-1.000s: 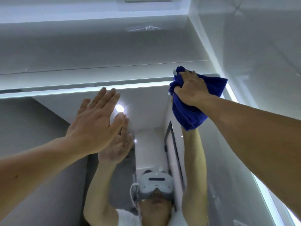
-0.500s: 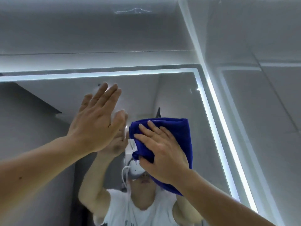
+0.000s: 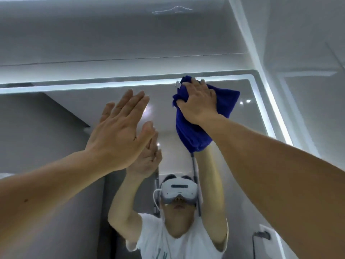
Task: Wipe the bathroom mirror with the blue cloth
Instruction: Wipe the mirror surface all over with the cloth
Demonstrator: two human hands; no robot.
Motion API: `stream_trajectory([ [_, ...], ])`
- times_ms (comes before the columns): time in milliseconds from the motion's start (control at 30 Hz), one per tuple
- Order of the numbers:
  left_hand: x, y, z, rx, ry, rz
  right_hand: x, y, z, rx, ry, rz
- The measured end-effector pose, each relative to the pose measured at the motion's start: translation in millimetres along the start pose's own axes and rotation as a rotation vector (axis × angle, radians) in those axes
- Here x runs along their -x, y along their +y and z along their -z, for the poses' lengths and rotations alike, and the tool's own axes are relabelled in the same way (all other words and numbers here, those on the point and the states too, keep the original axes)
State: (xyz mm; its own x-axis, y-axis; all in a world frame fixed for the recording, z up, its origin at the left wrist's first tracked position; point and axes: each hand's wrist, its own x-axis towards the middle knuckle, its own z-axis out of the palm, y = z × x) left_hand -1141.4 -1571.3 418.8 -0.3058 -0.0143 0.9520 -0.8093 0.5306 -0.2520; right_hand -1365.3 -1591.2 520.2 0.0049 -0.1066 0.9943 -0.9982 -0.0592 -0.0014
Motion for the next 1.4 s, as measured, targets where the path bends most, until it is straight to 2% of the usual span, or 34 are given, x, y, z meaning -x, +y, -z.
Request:
stream_trajectory([
  [100,8,-10,0,-0.011,-0.004,0.003,16,-5,-8,-0.007,0.055,0.036],
  [233,18,-8,-10,-0.001,-0.024,0.0,87,-10,-13,-0.048,0.065,0.146],
  [567,38,22,-34,0.091,-0.018,-0.035,262,-7,-25,-0.042,-0.08,0.134],
  [733,54,35,-45,0.09,-0.057,-0.058,247,12,-17,0.113,-0.105,0.276],
  [900,70,43,-56,0.045,-0.098,-0.084,156,19,-7,0.102,-0.014,0.129],
  [1000,81,44,-63,0.065,-0.049,-0.067,151,16,-15,0.055,0.048,0.064],
  [1133,98,50,-69,0.107,-0.022,-0.043,207,16,-25,0.033,0.151,0.031],
  [1400,140,70,-71,0.182,-0.037,-0.055,379,30,-47,-0.009,0.088,-0.013],
])
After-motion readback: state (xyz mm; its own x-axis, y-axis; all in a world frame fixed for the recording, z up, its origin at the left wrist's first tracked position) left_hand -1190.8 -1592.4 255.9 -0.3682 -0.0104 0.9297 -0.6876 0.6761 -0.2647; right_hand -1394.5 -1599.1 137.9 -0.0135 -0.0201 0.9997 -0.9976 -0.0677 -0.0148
